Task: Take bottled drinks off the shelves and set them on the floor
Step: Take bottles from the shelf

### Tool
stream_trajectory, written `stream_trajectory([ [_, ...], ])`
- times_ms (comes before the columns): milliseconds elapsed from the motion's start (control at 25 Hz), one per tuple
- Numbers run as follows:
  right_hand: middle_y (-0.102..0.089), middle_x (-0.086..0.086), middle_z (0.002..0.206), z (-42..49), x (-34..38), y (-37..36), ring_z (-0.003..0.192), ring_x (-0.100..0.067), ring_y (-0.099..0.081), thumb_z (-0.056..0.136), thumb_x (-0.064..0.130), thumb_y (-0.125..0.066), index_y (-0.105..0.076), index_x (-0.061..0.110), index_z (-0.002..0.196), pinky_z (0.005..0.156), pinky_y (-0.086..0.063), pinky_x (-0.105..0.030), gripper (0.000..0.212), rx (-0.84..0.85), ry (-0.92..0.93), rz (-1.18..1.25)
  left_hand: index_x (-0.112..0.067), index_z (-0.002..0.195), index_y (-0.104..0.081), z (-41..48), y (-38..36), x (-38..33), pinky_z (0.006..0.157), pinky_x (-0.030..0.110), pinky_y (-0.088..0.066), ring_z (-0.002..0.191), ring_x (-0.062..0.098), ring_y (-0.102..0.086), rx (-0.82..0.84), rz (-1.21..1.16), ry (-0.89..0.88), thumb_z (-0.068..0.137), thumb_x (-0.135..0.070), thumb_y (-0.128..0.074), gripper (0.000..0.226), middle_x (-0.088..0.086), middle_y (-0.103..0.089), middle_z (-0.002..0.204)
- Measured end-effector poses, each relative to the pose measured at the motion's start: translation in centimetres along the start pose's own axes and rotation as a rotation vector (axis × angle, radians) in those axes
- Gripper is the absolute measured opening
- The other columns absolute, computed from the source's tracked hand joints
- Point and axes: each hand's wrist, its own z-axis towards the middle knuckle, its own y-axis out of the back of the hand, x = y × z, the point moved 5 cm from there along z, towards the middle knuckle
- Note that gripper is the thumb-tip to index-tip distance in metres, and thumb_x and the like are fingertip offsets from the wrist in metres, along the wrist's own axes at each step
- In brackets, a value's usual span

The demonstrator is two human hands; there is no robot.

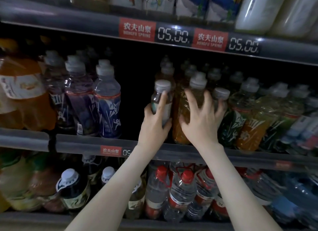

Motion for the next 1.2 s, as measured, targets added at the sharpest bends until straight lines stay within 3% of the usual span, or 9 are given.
stream_trajectory([
  [120, -0.03, -0.027, 0.139, -0.8, 0.7, 0.0, 0.118, -0.048, -0.047, 0.073, 0.02, -0.077, -0.03, 0.025, 0.143, 0.106, -0.031, -0.063, 0.085, 0.039, 0.036, 0.104, -0.054, 0.14, 0.005, -1.1, 2.7, 1.0, 0.082, 0.03, -0.045, 0.111, 0.037, -0.053, -0.124, -0.1, 0.015, 0.087, -0.019, -0.067, 0.097, 0.022, -0.037, 0.135],
  [240, -0.021, -0.023, 0.146, -0.9, 2.4, 0.5, 0.126, -0.047, -0.039, 0.077, 0.005, -0.072, -0.03, 0.028, 0.143, 0.087, -0.052, -0.052, 0.082, 0.078, 0.042, 0.248, -0.053, 0.142, 0.006, -1.7, 5.4, 1.3, 0.077, 0.039, -0.051, 0.106, 0.038, -0.054, -0.214, -0.136, -0.04, 0.087, -0.03, -0.062, 0.091, 0.028, -0.04, 0.128],
  [400, -0.005, -0.006, 0.156, 0.1, 4.8, 0.0, 0.142, -0.035, -0.021, 0.087, 0.008, -0.063, -0.025, 0.044, 0.144, 0.091, -0.049, -0.042, 0.077, 0.218, -0.071, 0.458, -0.054, 0.142, 0.011, -1.9, 7.5, 1.0, 0.07, 0.038, -0.05, 0.1, 0.042, -0.056, -0.231, -0.082, -0.111, 0.086, -0.038, -0.053, 0.086, 0.03, -0.044, 0.123],
  [520, -0.003, -0.009, 0.159, 1.2, 6.5, -0.5, 0.144, -0.036, -0.017, 0.09, 0.02, -0.063, -0.025, 0.042, 0.146, 0.1, -0.042, -0.045, 0.071, 0.226, -0.062, 0.628, -0.051, 0.143, 0.004, -1.7, 8.3, 0.9, 0.072, 0.035, -0.047, 0.107, 0.042, -0.055, -0.203, -0.046, -0.094, 0.085, -0.027, -0.068, 0.095, 0.028, -0.043, 0.128],
  [720, 0.011, -0.001, 0.16, 1.2, 6.4, -0.9, 0.143, -0.036, -0.021, 0.096, 0.027, -0.054, -0.004, 0.053, 0.146, 0.094, -0.047, -0.044, 0.076, 0.358, -0.06, 0.587, -0.047, 0.144, 0.0, -1.5, 8.9, -0.8, 0.066, 0.025, -0.042, 0.101, 0.035, -0.059, -0.151, 0.027, -0.112, 0.082, -0.019, -0.072, 0.098, 0.023, -0.044, 0.131],
  [840, -0.005, -0.003, 0.161, -0.3, 3.1, 1.6, 0.144, -0.029, -0.016, 0.099, 0.028, -0.049, -0.014, 0.043, 0.15, 0.104, -0.036, -0.042, 0.064, 0.151, 0.008, 0.543, -0.048, 0.146, 0.003, -1.5, 7.9, -3.5, 0.061, 0.023, -0.042, 0.096, 0.031, -0.059, -0.142, 0.011, -0.135, 0.082, -0.021, -0.072, 0.102, 0.021, -0.045, 0.13],
  [960, -0.031, -0.02, 0.148, -1.7, -4.7, 3.7, 0.133, -0.033, -0.025, 0.092, 0.011, -0.054, -0.029, 0.02, 0.149, 0.107, -0.033, -0.049, 0.062, -0.177, -0.216, 0.286, -0.047, 0.146, 0.005, -1.5, 5.8, -6.7, 0.058, 0.025, -0.046, 0.097, 0.031, -0.059, -0.129, -0.01, -0.209, 0.08, -0.023, -0.074, 0.105, 0.021, -0.047, 0.128],
  [1080, -0.024, -0.025, 0.15, -1.7, -11.2, 3.4, 0.134, -0.038, -0.021, 0.093, 0.018, -0.056, -0.009, 0.025, 0.153, 0.109, -0.025, -0.049, 0.077, 0.027, -0.431, 0.096, -0.046, 0.146, 0.007, -1.3, 3.6, -9.2, 0.051, 0.032, -0.053, 0.088, 0.034, -0.063, -0.092, -0.019, -0.267, 0.079, -0.022, -0.075, 0.109, 0.025, -0.05, 0.124],
  [1200, -0.022, -0.023, 0.151, -1.0, -12.2, 2.0, 0.136, -0.039, -0.018, 0.093, 0.033, -0.057, 0.008, 0.035, 0.151, 0.11, -0.025, -0.046, 0.087, 0.241, -0.334, 0.039, -0.046, 0.146, 0.01, -0.9, 2.0, -10.0, 0.045, 0.033, -0.053, 0.079, 0.035, -0.063, -0.068, -0.001, -0.256, 0.079, -0.023, -0.076, 0.111, 0.028, -0.05, 0.123],
])
